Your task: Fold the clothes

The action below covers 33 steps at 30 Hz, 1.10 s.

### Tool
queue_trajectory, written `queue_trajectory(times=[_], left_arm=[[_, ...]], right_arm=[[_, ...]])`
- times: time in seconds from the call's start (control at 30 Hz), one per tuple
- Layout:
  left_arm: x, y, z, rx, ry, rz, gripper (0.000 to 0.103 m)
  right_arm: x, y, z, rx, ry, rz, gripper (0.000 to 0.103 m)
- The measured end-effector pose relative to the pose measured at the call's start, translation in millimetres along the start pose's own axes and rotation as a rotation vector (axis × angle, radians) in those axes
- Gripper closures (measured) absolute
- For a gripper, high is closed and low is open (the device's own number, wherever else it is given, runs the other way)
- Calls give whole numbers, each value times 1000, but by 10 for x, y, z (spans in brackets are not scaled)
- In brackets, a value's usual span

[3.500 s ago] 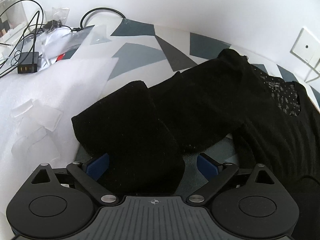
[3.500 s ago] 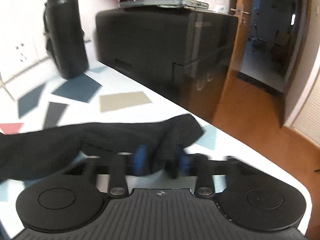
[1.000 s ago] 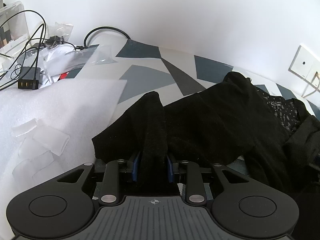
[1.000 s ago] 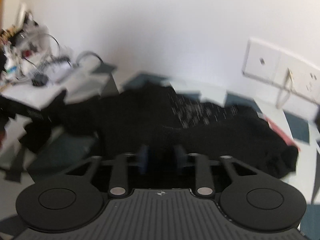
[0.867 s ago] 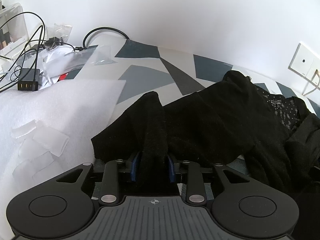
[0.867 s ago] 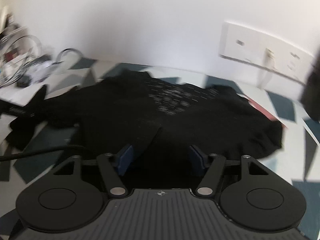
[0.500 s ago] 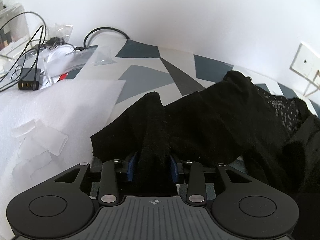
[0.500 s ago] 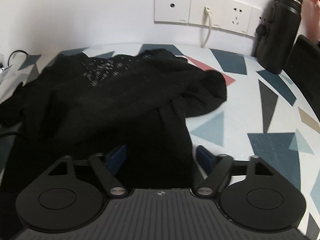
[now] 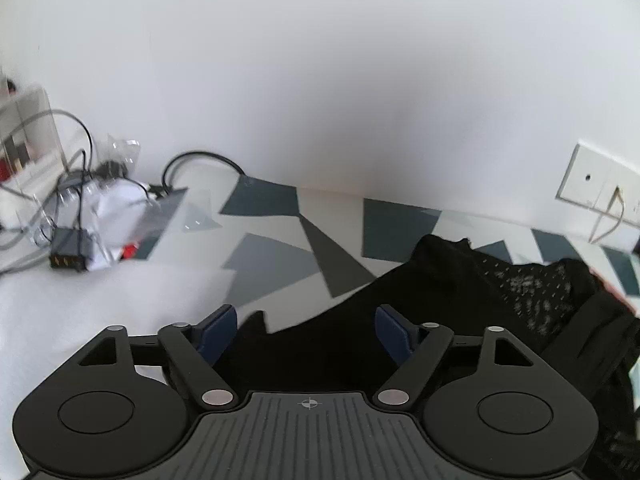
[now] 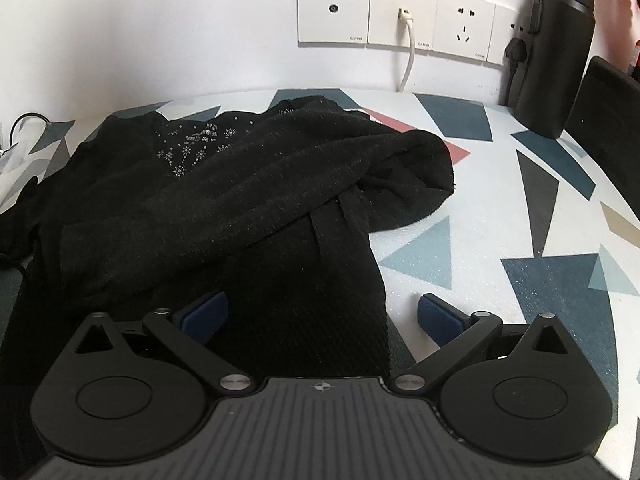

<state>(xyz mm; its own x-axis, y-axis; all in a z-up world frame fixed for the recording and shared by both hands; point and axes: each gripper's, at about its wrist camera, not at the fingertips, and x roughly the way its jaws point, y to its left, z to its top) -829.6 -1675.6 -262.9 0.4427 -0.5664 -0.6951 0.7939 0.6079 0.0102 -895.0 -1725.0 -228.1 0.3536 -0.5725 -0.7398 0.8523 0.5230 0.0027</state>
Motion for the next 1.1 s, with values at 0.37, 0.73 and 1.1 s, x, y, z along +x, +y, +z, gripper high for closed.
queue_trajectory(times=[0.37, 0.73, 1.1], left_arm=[[243, -469, -197, -30, 226, -480, 43], [543, -888, -329, 2, 365, -517, 49], [387, -1106, -304, 152, 253, -620, 101]], right_arm=[[47, -105, 38, -47, -17, 51, 0], [69, -619, 88, 69, -2, -57, 0], [-22, -618, 161, 59, -78, -91, 0]])
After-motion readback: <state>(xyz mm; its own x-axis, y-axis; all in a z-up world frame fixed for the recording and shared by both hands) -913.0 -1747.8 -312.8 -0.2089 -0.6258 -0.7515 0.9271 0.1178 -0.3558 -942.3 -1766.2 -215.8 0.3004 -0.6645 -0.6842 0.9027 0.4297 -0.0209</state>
